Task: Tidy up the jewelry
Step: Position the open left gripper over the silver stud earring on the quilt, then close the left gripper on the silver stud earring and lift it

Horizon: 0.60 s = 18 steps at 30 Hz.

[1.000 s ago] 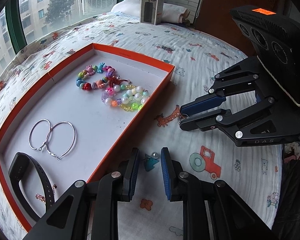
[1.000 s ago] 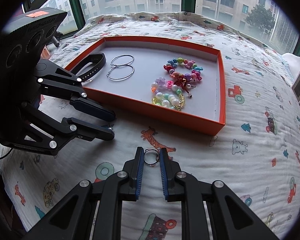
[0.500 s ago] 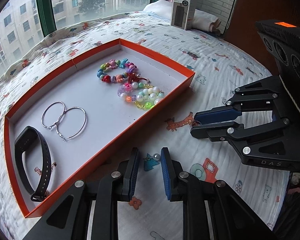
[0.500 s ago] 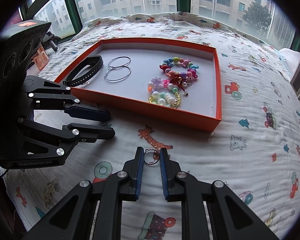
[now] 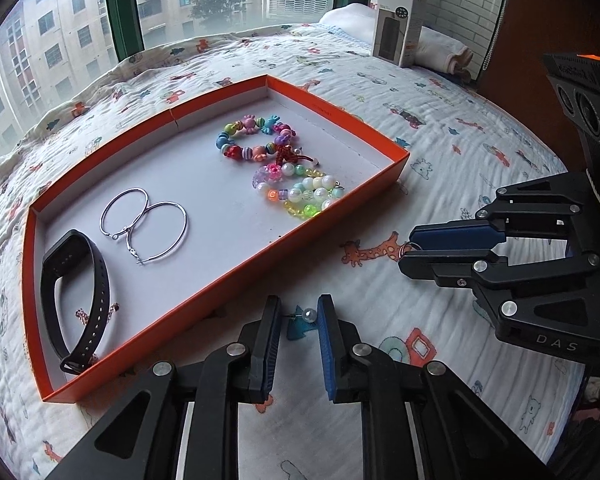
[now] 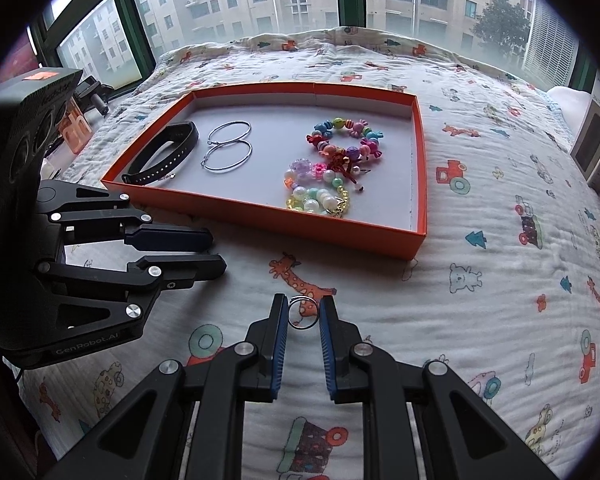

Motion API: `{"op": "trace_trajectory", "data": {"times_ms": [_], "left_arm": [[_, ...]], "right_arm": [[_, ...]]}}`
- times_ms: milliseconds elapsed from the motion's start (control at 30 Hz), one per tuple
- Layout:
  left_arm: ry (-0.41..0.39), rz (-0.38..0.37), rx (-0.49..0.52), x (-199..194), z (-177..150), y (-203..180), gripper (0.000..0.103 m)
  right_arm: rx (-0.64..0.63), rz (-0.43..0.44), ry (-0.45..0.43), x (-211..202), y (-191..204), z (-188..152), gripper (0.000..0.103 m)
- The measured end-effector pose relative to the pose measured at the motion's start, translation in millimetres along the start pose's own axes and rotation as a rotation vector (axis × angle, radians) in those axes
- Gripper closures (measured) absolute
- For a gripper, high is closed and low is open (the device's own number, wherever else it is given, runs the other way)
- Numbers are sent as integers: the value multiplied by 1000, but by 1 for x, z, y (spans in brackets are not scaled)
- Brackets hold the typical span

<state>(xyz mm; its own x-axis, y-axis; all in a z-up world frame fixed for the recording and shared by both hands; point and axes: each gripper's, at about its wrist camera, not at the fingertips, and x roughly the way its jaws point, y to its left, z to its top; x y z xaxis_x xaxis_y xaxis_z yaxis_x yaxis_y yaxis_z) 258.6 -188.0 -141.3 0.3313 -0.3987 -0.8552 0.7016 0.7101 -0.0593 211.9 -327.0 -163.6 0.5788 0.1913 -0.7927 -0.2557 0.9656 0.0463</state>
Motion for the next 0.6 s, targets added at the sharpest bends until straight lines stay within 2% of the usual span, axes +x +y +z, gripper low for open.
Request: {"op": "trace_trajectory", "data": {"times_ms": [167,300,600], "left_arm": [[0,3,-28,-5,-3,0,86],[-12,1,-54,-10,-8,2,92],[-42,-21,-111,-23,-19,12,95]], "right_arm": [[24,2,-11,-5,-2,1,84],[35,0,-21,-10,-2,1,84],[51,-2,-36,-17,-3,-3,84]]}}
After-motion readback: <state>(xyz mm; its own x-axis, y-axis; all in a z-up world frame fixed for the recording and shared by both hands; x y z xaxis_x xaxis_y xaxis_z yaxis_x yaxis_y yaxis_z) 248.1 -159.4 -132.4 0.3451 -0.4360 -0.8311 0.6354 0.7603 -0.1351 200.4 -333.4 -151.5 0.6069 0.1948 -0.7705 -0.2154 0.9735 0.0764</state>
